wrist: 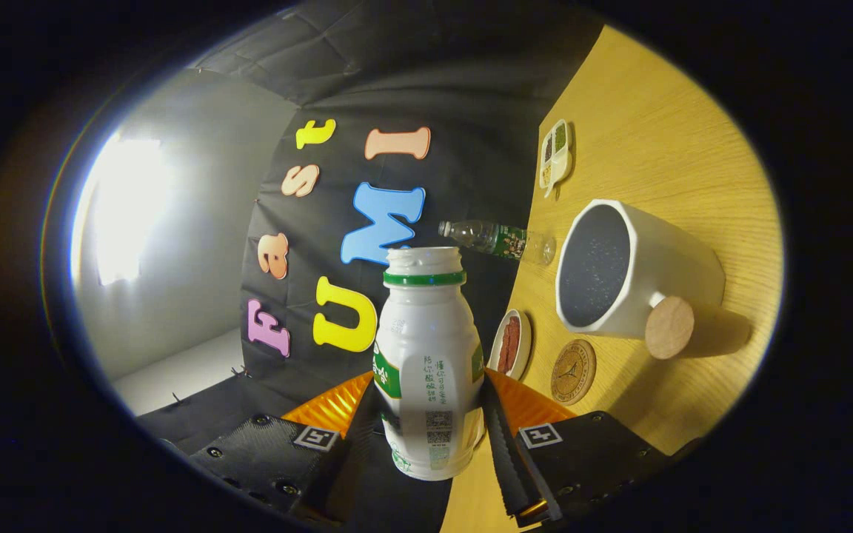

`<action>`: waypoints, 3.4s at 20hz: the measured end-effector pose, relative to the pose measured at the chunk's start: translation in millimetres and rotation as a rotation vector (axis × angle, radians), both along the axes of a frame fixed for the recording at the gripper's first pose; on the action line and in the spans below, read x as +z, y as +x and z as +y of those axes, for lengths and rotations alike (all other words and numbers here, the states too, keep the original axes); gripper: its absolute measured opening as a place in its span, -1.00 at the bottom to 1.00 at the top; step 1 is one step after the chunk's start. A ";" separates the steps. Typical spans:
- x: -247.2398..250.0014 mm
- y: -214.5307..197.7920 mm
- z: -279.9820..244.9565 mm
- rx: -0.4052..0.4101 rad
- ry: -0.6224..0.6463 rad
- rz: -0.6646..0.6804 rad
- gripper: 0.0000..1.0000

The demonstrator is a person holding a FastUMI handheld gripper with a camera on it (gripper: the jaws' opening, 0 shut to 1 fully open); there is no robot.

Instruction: Take the bottle from table, then pour the juice into the cup, finally place the bottle on the coaster

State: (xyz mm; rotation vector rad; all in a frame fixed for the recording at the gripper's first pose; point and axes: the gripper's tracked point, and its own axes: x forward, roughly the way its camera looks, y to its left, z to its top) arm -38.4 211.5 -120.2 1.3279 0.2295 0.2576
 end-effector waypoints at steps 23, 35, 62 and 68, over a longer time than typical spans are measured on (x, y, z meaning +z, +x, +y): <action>5.2 13.4 -0.2 -0.060 0.251 0.025 0.46; 7.4 11.6 5.8 -0.049 0.284 0.018 0.46; 19.1 3.9 15.8 -0.035 0.361 0.007 0.46; 19.6 4.5 16.5 -0.037 0.374 0.010 0.46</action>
